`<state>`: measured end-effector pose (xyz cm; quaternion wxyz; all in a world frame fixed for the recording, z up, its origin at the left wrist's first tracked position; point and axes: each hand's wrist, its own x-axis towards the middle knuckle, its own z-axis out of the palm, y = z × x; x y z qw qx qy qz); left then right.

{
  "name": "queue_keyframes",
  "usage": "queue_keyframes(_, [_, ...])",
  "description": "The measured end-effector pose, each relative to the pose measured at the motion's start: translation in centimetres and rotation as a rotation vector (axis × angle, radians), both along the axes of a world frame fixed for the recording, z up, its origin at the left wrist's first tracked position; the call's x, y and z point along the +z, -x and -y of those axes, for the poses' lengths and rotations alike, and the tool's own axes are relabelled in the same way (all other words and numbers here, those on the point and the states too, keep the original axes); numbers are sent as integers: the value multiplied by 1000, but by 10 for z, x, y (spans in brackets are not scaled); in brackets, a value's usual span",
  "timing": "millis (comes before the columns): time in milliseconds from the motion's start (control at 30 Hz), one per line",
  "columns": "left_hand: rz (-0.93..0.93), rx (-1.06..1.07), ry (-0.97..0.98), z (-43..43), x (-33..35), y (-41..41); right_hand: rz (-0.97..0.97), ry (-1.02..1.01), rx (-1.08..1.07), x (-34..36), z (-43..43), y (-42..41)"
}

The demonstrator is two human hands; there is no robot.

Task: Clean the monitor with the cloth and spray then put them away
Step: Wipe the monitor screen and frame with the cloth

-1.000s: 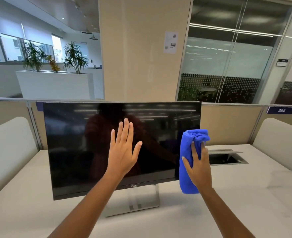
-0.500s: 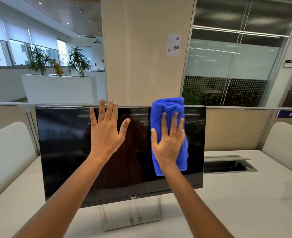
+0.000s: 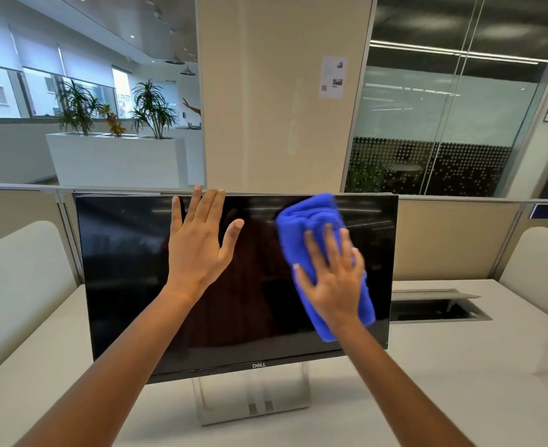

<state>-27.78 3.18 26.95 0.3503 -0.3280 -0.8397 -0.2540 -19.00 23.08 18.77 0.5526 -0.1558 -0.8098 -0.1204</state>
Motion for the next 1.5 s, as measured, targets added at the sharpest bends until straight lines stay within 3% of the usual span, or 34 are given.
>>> queue_keyframes(167, [-26, 23, 22, -2, -2, -2, -109, 389, -73, -2, -41, -24])
queue_keyframes(333, [-23, 16, 11, -3, -3, 0, -214, 597, -79, 1, 17, 6])
queue_keyframes(467, [-40, -4, 36, 0, 0, 1, -126, 438, -15, -19, 87, 32])
queue_keyframes(600, [-55, -6, 82, 5, 4, 1, 77, 103, 156, -47, 149, 51])
queue_keyframes(700, [-97, 0, 136, 16, 8, 5, 132, -61, 195, -54, 151, 53])
queue_keyframes(833, [-68, 68, 118, 50, 12, 25, 56, -110, 161, -42, 118, 44])
queue_keyframes(1000, [40, 100, -15, 109, 12, 58, -88, 118, -3, -15, 67, 25])
queue_keyframes(1200, [411, -249, -517, 144, 8, 84, -334, 547, 139, 14, 42, 22])
queue_keyframes(1300, [556, -419, -658, 145, 7, 85, -347, 587, 108, 17, 60, 32])
queue_keyframes(1500, [627, -501, -728, 142, 7, 84, -235, 498, -13, 21, 116, 59])
